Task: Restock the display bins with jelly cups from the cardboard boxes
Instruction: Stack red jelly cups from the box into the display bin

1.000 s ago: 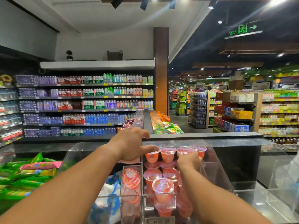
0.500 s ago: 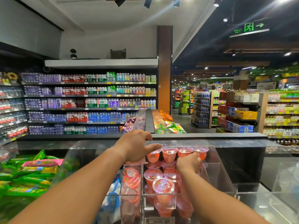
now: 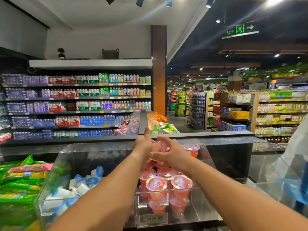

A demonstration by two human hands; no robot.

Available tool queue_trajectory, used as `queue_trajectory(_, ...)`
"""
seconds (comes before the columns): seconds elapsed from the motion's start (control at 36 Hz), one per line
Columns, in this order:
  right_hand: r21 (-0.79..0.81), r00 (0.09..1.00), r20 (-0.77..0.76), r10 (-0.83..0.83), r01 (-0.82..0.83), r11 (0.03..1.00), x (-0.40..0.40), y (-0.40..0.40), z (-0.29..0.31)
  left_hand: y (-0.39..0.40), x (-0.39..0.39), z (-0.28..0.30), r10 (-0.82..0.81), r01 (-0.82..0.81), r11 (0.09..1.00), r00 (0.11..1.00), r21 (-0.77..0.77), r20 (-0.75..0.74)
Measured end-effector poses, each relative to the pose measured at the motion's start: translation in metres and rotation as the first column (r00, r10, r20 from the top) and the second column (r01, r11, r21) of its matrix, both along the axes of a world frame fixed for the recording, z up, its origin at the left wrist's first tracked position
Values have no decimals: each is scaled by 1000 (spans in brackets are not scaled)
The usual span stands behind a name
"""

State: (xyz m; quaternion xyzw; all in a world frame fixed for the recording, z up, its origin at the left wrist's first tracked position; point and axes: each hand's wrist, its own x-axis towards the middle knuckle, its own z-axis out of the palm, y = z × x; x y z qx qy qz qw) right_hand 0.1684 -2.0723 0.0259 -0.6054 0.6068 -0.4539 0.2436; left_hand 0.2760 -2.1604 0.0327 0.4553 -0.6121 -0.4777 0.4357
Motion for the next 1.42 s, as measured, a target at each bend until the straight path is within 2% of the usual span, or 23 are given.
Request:
queue_trajectory(0.03, 9, 997, -75, -10, 10, 1000, -5, -1, 3, 3, 3, -1, -42, 47, 996, 997, 72, -60)
queue_trajectory(0.08, 45, 962, -273, -28, 42, 998, -18, -3, 11, 8, 10, -2, -93, 100, 989, 994, 109, -61)
queue_trajectory(0.17, 138, 872, -487, -51, 134, 981, -41, -7, 19, -4, 19, -12, -54, 57, 998, 995, -30, 88)
queue_trajectory(0.25, 153, 692, -718, -74, 261, 953, -56, -12, 15, -7, 33, -19, -38, 58, 991, 986, -121, 162)
queue_trajectory(0.31, 127, 627, -773, -93, 298, 946, -60, -15, 6, -3, 41, -21, -18, 56, 982, 979, -179, 204)
queue_trajectory(0.39, 115, 603, -790, -105, 315, 942, -61, -24, -14, -5, 51, -25, 14, 61, 964, 961, -260, 277)
queue_trajectory(0.64, 100, 549, -826, -130, 370, 924, -60, -37, -16, -13, 70, -34, 21, 65, 959, 954, -274, 300)
queue_trajectory(0.81, 80, 573, -802, -171, 385, 919, -67, -35, -19, -13, 76, -33, 7, 81, 959, 951, -271, 310)
queue_trajectory(1.17, 92, 549, -819, -166, 412, 907, -72, -31, -19, -11, 71, -29, -17, 102, 961, 949, -258, 314)
queue_trajectory(1.42, 108, 536, -826, -173, 452, 886, -67, -28, -22, -13, 78, -25, 18, 125, 951, 889, -282, 458)
